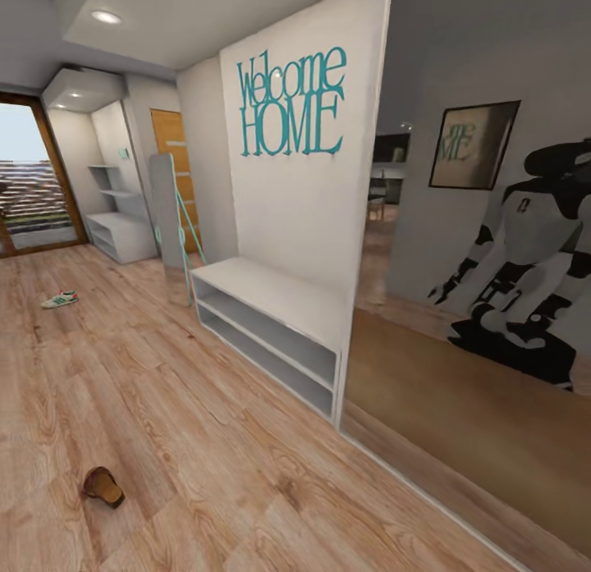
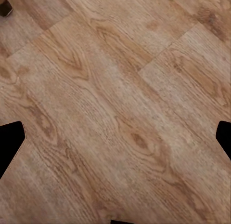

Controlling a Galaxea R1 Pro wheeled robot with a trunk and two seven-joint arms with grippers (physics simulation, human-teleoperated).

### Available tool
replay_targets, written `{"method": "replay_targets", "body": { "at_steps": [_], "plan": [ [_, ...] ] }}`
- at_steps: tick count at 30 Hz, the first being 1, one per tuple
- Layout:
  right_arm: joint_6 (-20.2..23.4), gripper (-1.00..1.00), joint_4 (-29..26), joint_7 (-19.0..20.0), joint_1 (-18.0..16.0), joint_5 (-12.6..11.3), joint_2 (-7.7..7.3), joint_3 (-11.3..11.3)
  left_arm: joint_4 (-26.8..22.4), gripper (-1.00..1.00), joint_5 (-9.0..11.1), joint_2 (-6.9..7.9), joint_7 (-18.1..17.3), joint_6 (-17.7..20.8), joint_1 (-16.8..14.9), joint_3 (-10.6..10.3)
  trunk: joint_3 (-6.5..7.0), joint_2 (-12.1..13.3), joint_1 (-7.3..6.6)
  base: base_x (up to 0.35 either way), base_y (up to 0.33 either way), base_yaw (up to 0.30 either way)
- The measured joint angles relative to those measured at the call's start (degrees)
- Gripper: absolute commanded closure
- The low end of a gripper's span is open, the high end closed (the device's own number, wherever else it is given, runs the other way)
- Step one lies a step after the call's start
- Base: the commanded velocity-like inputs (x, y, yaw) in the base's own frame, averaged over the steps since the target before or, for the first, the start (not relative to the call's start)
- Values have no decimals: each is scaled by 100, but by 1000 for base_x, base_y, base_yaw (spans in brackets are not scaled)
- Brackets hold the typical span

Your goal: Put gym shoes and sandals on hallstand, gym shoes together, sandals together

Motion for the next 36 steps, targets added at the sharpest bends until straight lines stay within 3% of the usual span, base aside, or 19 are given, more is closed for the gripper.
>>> {"method": "replay_targets", "body": {
  "at_steps": [10, 36],
  "plan": [
    [-8, -100, 131, 0, 0, 3, 0, 7, 7, -100, 20, 89, 0, -116, 10, 4, -36, 0, -1, 309, 0, 269],
    [-6, -100, 148, 8, 0, 14, 10, 32, 20, -100, 26, 98, 0, -122, 10, 8, -136, 0, -1, 332, 31, 268]
  ]
}}
